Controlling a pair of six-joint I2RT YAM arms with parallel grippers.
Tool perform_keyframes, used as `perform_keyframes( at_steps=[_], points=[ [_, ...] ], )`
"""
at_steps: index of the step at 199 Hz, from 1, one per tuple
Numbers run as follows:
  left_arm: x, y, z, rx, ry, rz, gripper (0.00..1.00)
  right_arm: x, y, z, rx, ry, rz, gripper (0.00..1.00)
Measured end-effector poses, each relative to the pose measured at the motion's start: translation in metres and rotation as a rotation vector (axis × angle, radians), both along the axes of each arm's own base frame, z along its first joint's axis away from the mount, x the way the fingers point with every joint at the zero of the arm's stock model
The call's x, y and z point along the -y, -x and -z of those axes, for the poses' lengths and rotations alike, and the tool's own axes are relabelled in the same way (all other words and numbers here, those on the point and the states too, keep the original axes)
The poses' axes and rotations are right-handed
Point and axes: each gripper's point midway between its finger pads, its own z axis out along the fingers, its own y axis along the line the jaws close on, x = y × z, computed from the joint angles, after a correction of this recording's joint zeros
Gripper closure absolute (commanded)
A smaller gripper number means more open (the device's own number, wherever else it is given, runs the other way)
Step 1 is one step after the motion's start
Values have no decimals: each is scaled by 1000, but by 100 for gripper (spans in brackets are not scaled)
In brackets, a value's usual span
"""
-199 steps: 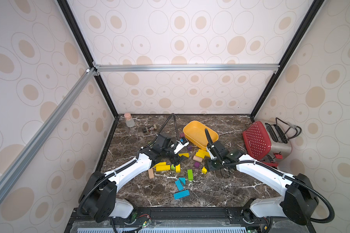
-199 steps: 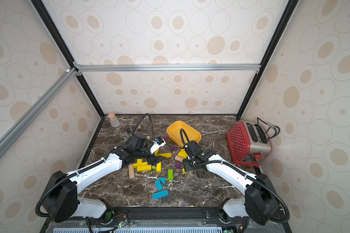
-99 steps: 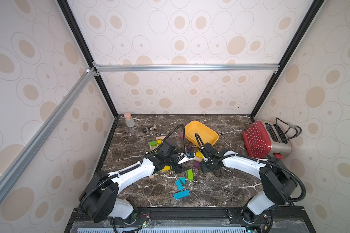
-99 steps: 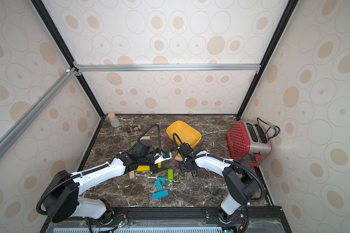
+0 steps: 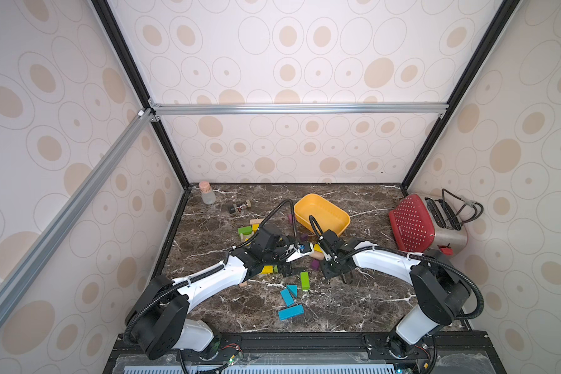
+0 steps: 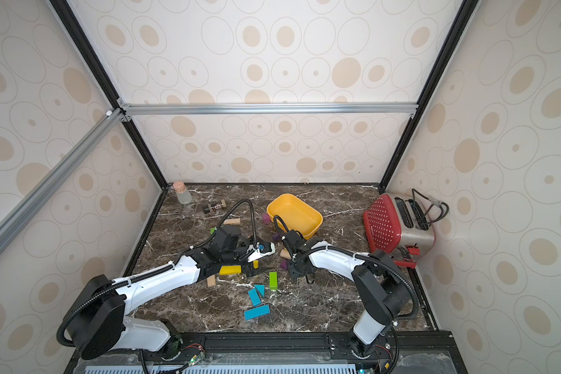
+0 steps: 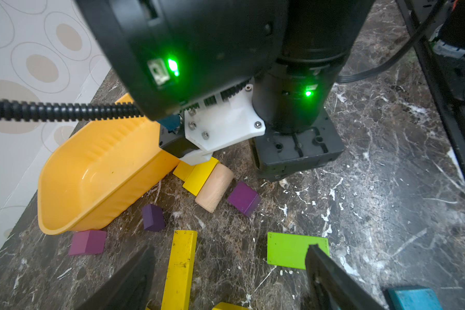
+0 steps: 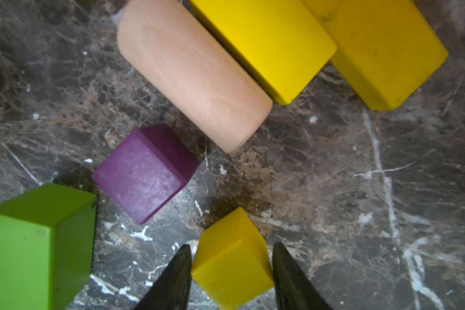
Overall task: Pick out the yellow building blocks
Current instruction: Pick up the building block from the center of the board.
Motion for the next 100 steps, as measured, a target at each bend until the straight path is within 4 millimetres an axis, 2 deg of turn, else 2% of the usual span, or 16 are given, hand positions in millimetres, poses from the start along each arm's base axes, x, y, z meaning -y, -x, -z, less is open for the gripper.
perform_keyframes(
  at_steps=[38, 100],
  points=[
    [0, -1, -1, 5, 1, -4, 13, -2, -3, -1, -3, 6, -8, 56],
    [0, -1, 0, 5, -1, -5, 12, -3, -2, 0, -16, 15, -16, 50]
  ],
)
